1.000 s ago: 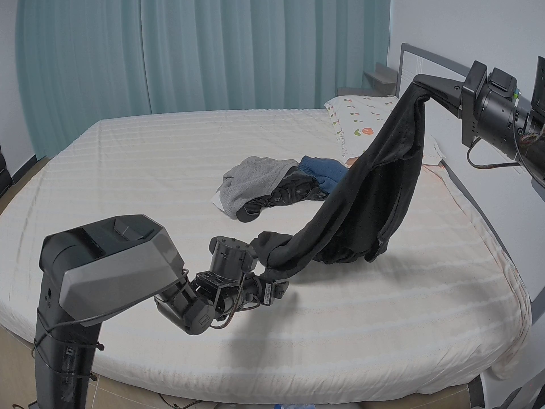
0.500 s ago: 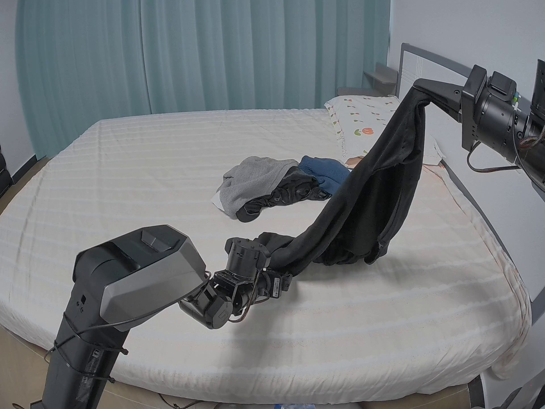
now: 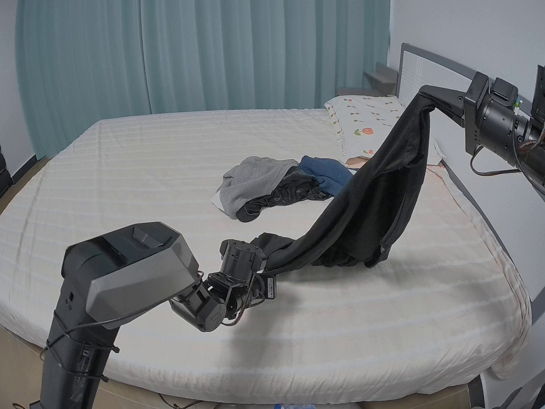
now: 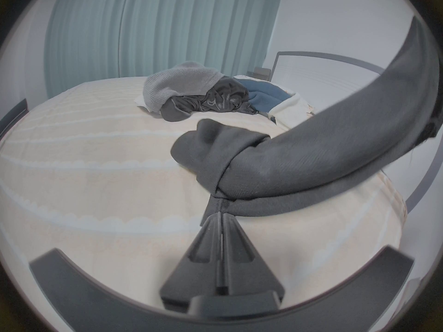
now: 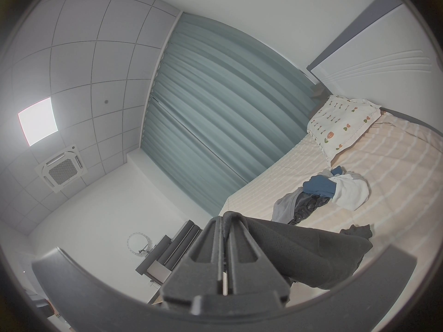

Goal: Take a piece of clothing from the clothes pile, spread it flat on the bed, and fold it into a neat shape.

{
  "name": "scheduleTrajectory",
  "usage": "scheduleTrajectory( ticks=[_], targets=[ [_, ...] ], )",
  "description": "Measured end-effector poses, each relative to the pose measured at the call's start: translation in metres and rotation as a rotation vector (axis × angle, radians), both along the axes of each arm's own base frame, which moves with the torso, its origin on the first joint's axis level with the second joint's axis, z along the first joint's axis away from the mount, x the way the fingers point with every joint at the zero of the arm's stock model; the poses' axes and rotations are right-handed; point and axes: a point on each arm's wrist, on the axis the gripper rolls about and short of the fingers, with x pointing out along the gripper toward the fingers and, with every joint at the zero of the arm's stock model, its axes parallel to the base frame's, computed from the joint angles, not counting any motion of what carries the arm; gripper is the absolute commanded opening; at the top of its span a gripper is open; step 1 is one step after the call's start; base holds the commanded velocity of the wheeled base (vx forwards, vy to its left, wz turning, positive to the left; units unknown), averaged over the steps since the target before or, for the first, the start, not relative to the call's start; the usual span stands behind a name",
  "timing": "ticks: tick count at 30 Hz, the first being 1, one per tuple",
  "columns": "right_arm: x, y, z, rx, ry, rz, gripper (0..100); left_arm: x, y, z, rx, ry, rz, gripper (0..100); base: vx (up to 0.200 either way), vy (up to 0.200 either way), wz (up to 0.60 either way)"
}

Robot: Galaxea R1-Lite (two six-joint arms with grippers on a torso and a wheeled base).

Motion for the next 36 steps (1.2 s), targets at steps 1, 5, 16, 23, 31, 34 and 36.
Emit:
scheduleTrajectory(
  ticks=[1, 5, 16, 23, 31, 34, 36],
  targets=[
    [0.001, -0.001, -0.001, -0.001, 0.002, -0.003, 0, -0.002, 0.001, 0.005, -0.009, 0.0, 0.005, 0, 0.0, 0.0, 0.0],
    [0.004, -0.003, -0.004, -0.005, 0.012, -0.014, 0, -0.008, 0.006, 0.031, -0.053, 0.009, 0.033, 0, 0.0, 0.0, 0.0],
    [0.021, -0.008, -0.007, -0.011, 0.023, -0.045, 0, -0.027, 0.038, 0.146, -0.236, 0.052, 0.185, 0, 0.0, 0.0, 0.0],
    [0.029, -0.01, -0.002, -0.005, 0.005, -0.058, 0, -0.037, 0.039, 0.167, -0.279, 0.039, 0.17, 0, 0.0, 0.0, 0.0],
    [0.031, -0.01, 0.019, 0.014, -0.06, -0.058, 0, -0.027, 0.022, 0.124, -0.226, 0.092, 0.12, 100, 0.0, 0.0, 0.0],
    [0.031, -0.009, 0.023, 0.019, -0.073, -0.054, 0, -0.023, 0.016, 0.104, -0.177, 0.111, 0.08, 100, 0.0, 0.0, 0.0],
    [0.031, -0.008, 0.025, 0.021, -0.079, -0.05, 0, -0.023, 0.012, 0.093, -0.143, 0.127, 0.05, 100, 0.0, 0.0, 0.0]
  ],
)
